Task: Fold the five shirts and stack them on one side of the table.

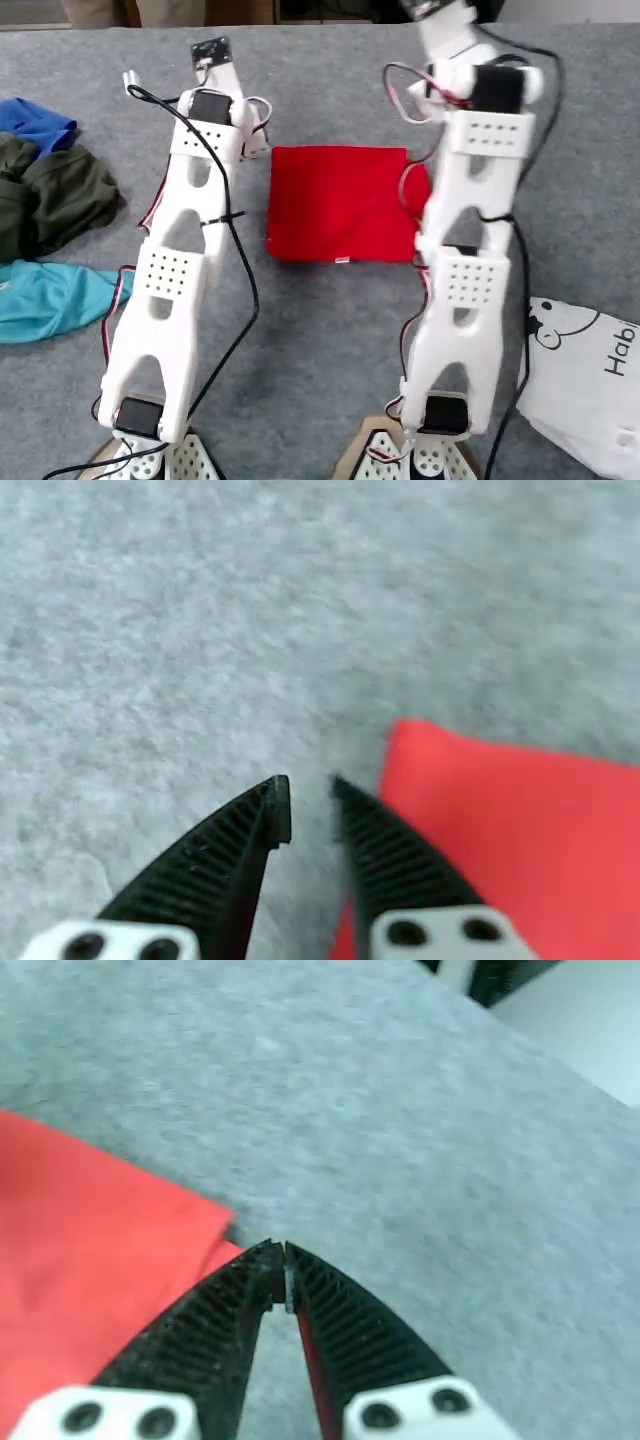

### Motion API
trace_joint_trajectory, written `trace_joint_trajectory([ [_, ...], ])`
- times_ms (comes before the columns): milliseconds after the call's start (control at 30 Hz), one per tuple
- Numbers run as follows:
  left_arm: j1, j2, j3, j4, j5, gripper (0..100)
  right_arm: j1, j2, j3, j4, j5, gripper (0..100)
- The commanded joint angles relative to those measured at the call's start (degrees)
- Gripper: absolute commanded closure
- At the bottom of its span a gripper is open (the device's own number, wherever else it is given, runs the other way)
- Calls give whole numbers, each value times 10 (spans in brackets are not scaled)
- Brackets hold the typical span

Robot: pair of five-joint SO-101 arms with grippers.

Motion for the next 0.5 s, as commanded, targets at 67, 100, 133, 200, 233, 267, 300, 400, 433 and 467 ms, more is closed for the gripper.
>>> trace_joint_trajectory([
  [67,23,-16,-83,55,1,801,27,-155,131,13,-5,988],
  [100,23,-16,-81,58,1,798,27,-186,182,13,-6,987],
  [133,23,-16,-79,62,1,797,26,-224,240,12,-6,987],
  [200,20,-16,-65,62,-5,797,19,-307,375,11,-24,987],
  [233,21,-16,-57,62,-14,797,15,-348,442,11,-45,987],
  [267,23,-16,-52,62,-21,796,8,-385,510,11,-68,986],
  [300,24,-16,-49,62,-28,796,0,-421,578,4,-93,985],
  [400,30,-16,-51,61,-43,795,-7,-499,763,-44,-206,938],
  [433,32,-15,-51,55,-50,795,-7,-517,818,-71,-253,899],
  [467,33,-13,-48,47,-55,795,-7,-531,869,-98,-299,853],
])
